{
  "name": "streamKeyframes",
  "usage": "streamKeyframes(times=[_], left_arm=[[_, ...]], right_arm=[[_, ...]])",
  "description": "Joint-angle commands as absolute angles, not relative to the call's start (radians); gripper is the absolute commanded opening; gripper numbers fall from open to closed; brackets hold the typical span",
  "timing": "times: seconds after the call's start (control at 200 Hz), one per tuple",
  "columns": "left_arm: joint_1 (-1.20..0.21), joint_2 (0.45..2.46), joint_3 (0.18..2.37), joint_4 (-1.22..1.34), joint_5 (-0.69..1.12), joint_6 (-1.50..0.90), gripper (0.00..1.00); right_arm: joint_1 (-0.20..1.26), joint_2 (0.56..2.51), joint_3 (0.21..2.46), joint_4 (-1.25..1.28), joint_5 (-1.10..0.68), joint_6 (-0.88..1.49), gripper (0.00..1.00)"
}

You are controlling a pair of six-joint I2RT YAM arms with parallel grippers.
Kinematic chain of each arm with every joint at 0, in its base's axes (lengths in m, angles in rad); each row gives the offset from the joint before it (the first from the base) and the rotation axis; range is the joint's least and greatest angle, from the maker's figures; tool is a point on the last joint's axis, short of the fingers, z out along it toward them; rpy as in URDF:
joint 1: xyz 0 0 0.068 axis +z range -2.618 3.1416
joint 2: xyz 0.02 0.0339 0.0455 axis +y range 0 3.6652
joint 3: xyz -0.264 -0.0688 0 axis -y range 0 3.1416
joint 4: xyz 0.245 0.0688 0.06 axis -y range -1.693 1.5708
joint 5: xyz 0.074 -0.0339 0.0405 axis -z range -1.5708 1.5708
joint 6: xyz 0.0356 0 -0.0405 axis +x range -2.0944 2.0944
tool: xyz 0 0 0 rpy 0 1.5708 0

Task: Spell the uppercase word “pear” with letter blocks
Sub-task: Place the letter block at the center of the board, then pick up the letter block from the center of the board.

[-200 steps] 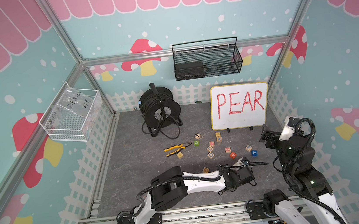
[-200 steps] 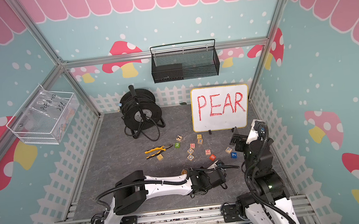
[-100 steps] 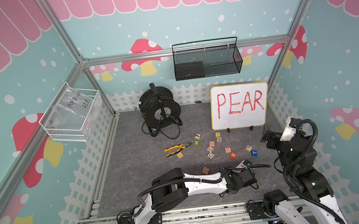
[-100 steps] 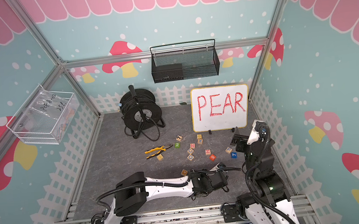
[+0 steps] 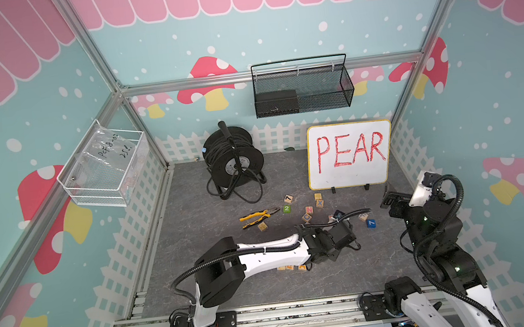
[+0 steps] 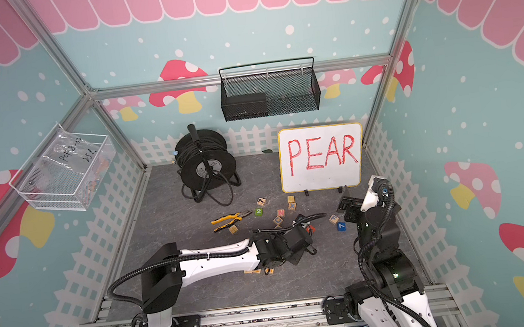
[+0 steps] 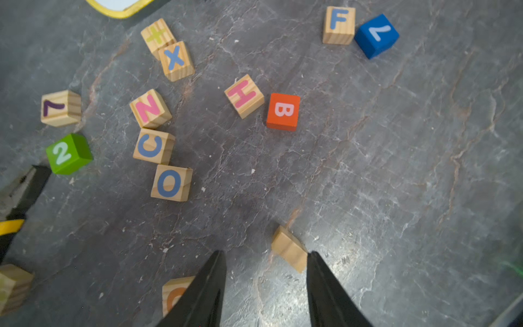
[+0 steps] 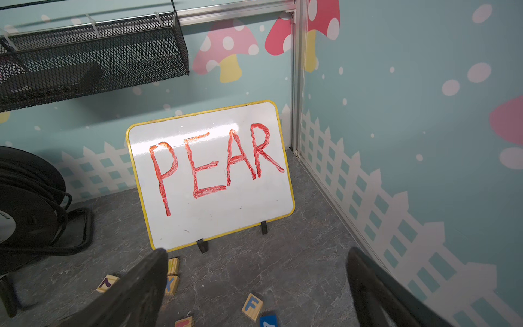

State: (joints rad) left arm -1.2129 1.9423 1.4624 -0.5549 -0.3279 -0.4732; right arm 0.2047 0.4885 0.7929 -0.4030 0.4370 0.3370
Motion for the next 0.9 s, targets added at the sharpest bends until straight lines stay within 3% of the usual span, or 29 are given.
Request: streamKeyframes(times=[0.0, 0.2, 0.896], left_arm=[[-1.192, 1.937, 1.440, -0.627, -0.165, -0.620, 0.50], [-1.184, 1.986, 1.463, -0.637, -0.006, -0.713, 0.52], [-1.142, 2.114, 1.582, -0.673, 0.004, -0.783, 0.57]], right_arm=[[0.207, 0.487, 0.785, -0.399, 0.450, 0.324, 0.99], [0.207, 0.480, 0.774, -0.397, 0.444, 0.322, 0.99], [0.206, 0.399, 0.719, -0.378, 0.418, 0.308, 1.00]])
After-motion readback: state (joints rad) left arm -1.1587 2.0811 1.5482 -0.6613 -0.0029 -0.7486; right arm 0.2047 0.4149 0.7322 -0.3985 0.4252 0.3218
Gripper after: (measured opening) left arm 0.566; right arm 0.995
